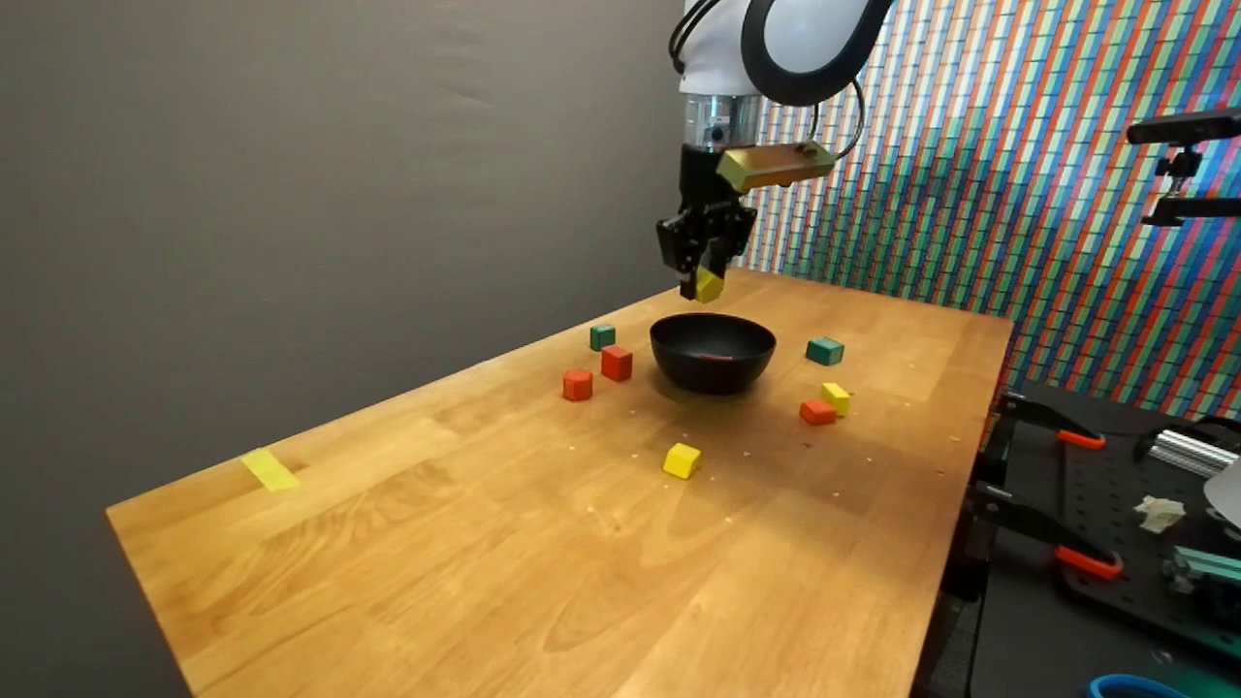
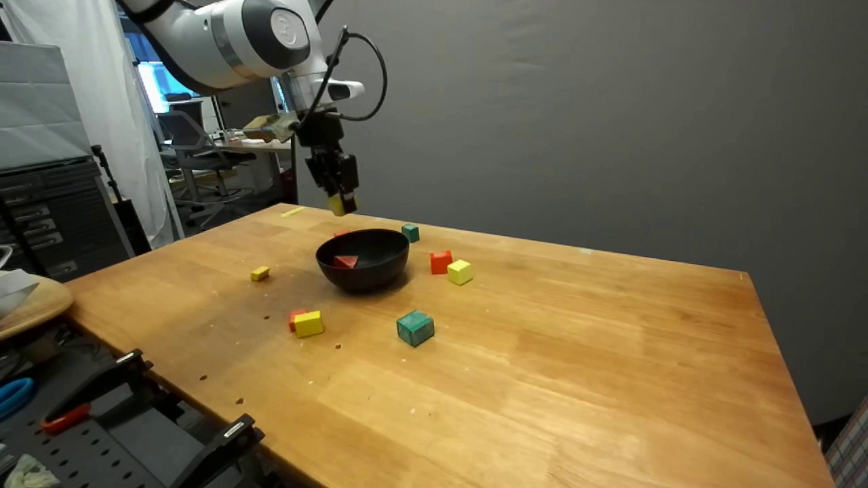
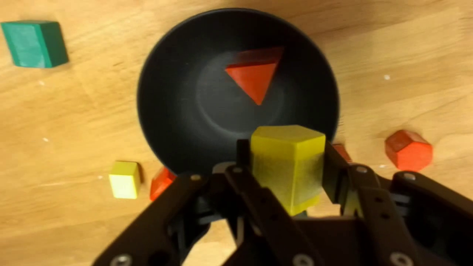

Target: Pick up all the cube boxes on the table and put them inside the bowl

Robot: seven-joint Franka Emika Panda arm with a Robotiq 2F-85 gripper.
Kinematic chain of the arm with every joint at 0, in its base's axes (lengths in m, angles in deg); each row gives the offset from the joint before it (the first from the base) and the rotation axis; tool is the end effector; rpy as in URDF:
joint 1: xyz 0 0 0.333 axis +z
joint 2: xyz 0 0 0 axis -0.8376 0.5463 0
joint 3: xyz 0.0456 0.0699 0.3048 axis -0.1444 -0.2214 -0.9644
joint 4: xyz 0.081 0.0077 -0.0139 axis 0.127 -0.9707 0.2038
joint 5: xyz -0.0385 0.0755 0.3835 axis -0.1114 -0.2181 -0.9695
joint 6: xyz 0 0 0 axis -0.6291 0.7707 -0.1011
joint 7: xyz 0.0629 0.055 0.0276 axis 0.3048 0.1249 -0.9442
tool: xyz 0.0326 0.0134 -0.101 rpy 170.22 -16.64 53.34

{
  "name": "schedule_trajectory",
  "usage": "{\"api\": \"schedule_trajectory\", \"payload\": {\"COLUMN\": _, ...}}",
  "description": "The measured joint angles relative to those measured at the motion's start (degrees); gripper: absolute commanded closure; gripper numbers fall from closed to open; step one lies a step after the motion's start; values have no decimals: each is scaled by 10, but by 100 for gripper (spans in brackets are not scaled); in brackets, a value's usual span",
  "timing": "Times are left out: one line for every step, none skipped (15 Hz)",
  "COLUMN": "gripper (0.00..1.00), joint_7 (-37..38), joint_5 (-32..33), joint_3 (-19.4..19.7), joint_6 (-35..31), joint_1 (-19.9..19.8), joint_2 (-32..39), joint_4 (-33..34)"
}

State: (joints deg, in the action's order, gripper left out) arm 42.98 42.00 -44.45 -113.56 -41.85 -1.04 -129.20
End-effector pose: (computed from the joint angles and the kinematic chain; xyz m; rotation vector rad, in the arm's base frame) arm 0.5480 0.0892 0.2683 3.0126 -0.3673 0.1505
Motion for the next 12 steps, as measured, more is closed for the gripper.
{"api": "schedule_trajectory", "payload": {"gripper": 43, "joint_7": -8, "joint_5": -4, "joint_3": -2, "joint_6": 1, "joint_1": -16, "joint_2": 1, "joint_4": -3}}
{"api": "schedule_trajectory", "payload": {"gripper": 27, "joint_7": -19, "joint_5": -12, "joint_3": -5, "joint_6": 1, "joint_1": -30, "joint_2": 5, "joint_4": -5}}
{"api": "schedule_trajectory", "payload": {"gripper": 21, "joint_7": -32, "joint_5": -25, "joint_3": -9, "joint_6": 1, "joint_1": -41, "joint_2": 9, "joint_4": -6}}
{"api": "schedule_trajectory", "payload": {"gripper": 14, "joint_7": -44, "joint_5": -35, "joint_3": -14, "joint_6": 1, "joint_1": -51, "joint_2": 13, "joint_4": -6}}
{"api": "schedule_trajectory", "payload": {"gripper": 5, "joint_7": -52, "joint_5": -40, "joint_3": -17, "joint_6": 1, "joint_1": -57, "joint_2": 16, "joint_4": -6}}
{"api": "schedule_trajectory", "payload": {"gripper": 1, "joint_7": -56, "joint_5": -42, "joint_3": -18, "joint_6": 2, "joint_1": -60, "joint_2": 18, "joint_4": -6}}
{"api": "schedule_trajectory", "payload": {"gripper": 0, "joint_7": -60, "joint_5": -42, "joint_3": -20, "joint_6": 6, "joint_1": -62, "joint_2": 18, "joint_4": -6}}
{"api": "schedule_trajectory", "payload": {"gripper": 0, "joint_7": -66, "joint_5": -44, "joint_3": -24, "joint_6": 14, "joint_1": -62, "joint_2": 16, "joint_4": -6}}
{"api": "schedule_trajectory", "payload": {"gripper": 0, "joint_7": -80, "joint_5": -53, "joint_3": -31, "joint_6": 27, "joint_1": -63, "joint_2": 11, "joint_4": -7}}
{"api": "schedule_trajectory", "payload": {"gripper": 0, "joint_7": -101, "joint_5": -67, "joint_3": -42, "joint_6": 41, "joint_1": -65, "joint_2": 3, "joint_4": -8}}
{"api": "schedule_trajectory", "payload": {"gripper": 0, "joint_7": -128, "joint_5": -86, "joint_3": -55, "joint_6": 57, "joint_1": -67, "joint_2": -9, "joint_4": -10}}
{"api": "schedule_trajectory", "payload": {"gripper": 0, "joint_7": -156, "joint_5": -103, "joint_3": -70, "joint_6": 75, "joint_1": -68, "joint_2": -22, "joint_4": -12}}
